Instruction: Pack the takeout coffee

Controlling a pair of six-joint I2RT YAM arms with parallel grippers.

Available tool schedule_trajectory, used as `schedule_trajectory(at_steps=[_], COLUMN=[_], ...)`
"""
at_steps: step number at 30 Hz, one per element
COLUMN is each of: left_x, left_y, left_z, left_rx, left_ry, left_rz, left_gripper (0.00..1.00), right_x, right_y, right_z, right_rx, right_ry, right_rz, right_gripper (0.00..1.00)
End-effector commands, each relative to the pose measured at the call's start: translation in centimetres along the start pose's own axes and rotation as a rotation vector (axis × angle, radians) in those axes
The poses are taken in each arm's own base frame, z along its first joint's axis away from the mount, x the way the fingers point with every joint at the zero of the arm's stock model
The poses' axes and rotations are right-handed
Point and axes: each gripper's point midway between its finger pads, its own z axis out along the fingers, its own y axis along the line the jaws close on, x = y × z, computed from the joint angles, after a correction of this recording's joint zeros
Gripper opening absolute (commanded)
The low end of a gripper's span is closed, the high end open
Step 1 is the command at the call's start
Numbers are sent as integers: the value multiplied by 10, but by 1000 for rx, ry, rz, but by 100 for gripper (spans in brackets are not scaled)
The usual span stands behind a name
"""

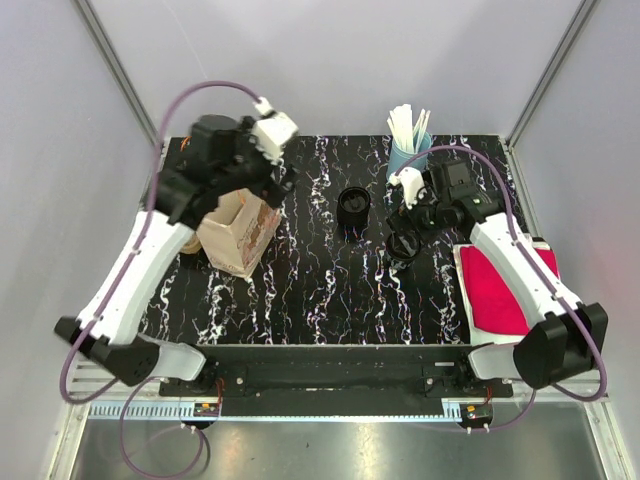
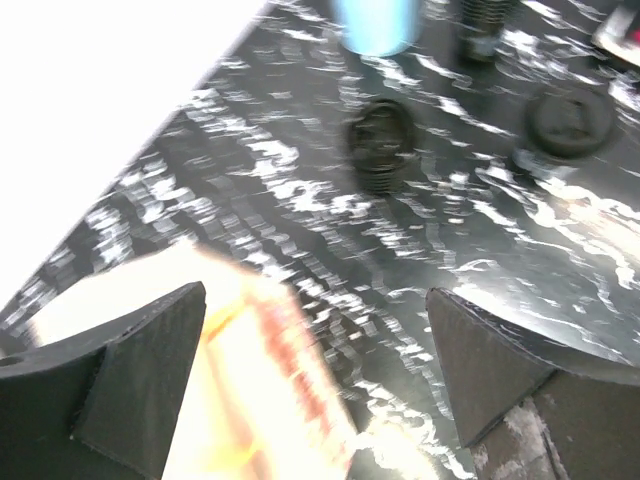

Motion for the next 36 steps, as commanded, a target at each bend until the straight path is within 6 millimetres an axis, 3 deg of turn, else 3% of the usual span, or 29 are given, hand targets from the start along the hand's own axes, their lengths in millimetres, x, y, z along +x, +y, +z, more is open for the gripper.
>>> schedule_trajectory(at_steps=[1, 5, 8, 17, 22, 36], left_x=[7, 30, 45, 81, 84, 84], left_y=[28, 46, 50, 43, 40, 39], left_z=[-44, -57, -60, -69, -77, -80], left_rx=[-112, -139, -137, -124, -141, -121], left_ry=[-33, -9, 18, 56, 33, 1], left_rz=[-35, -89, -120, -170, -183, -224], left_gripper=[99, 99, 99, 99, 99, 99], right_x=[2, 5, 8, 13, 16, 21], right_y=[-11, -6, -1, 6, 6, 4], right_z=[2, 8, 13, 33, 43, 57], right_rx=[61, 53, 50, 36, 43, 60], right_ry=[56, 87, 108, 146, 175, 209], right_rz=[14, 4, -13, -36, -49, -68], right_gripper=[83, 69, 65, 56, 45, 41])
